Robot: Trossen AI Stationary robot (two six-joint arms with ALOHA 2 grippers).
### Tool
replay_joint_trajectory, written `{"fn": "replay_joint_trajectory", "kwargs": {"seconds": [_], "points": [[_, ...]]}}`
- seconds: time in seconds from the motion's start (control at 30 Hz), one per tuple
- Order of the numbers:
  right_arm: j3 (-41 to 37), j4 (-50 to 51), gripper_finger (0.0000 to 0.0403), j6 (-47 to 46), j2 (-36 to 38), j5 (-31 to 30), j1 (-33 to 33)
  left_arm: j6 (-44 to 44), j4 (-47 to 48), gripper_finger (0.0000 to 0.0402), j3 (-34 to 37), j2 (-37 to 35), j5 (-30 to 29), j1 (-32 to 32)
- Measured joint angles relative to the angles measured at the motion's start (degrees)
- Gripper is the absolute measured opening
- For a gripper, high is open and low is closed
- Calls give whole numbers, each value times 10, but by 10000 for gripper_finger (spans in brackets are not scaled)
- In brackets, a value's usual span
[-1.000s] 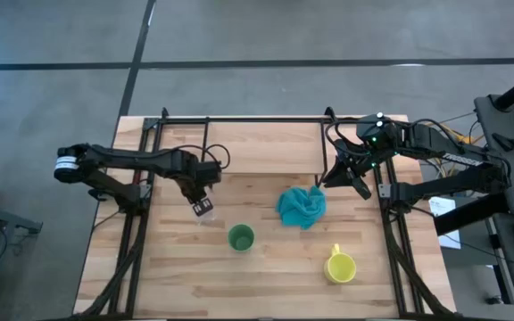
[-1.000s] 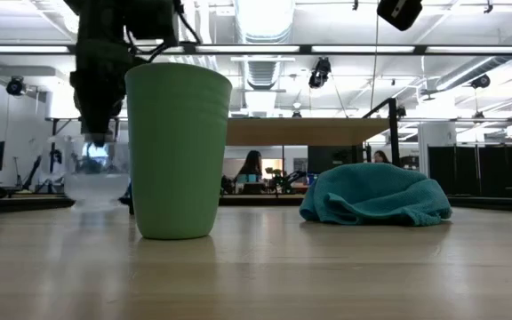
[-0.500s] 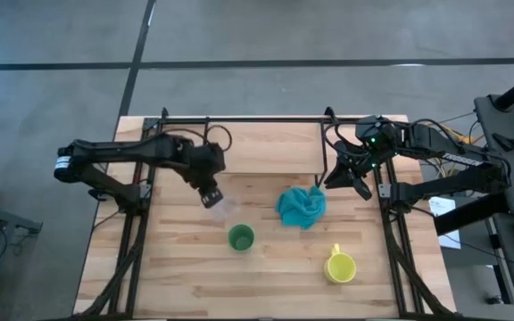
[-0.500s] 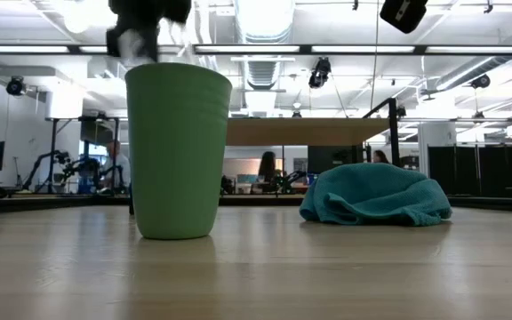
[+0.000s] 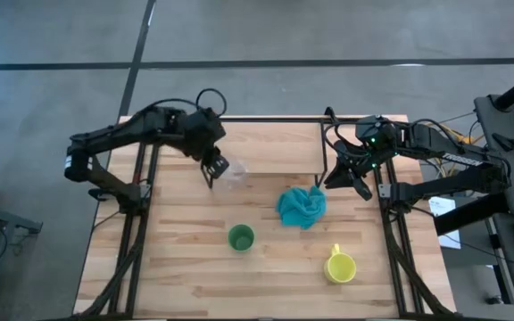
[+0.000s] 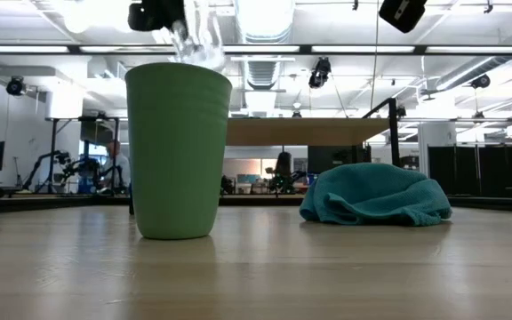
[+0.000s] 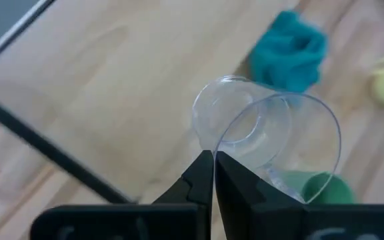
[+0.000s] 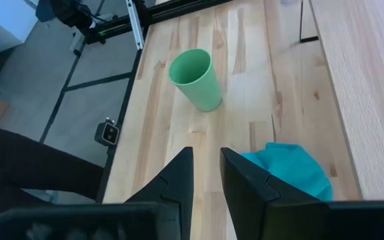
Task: Stack small to large cups/mugs on shelf
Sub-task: Put the transparent cup on the shelf
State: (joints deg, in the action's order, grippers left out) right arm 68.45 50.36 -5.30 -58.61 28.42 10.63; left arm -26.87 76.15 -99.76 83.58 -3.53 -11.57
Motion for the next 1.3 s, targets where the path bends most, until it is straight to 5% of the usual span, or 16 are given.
{"fn": "replay_joint_trajectory", "kwargs": {"seconds": [0.47, 1.3], "points": [[0, 0, 70, 0, 0, 0, 0, 96, 116, 0, -116, 107, 0, -128], [0, 0, 70, 0, 0, 0, 0, 128, 138, 0, -105, 128, 53, -180]]}}
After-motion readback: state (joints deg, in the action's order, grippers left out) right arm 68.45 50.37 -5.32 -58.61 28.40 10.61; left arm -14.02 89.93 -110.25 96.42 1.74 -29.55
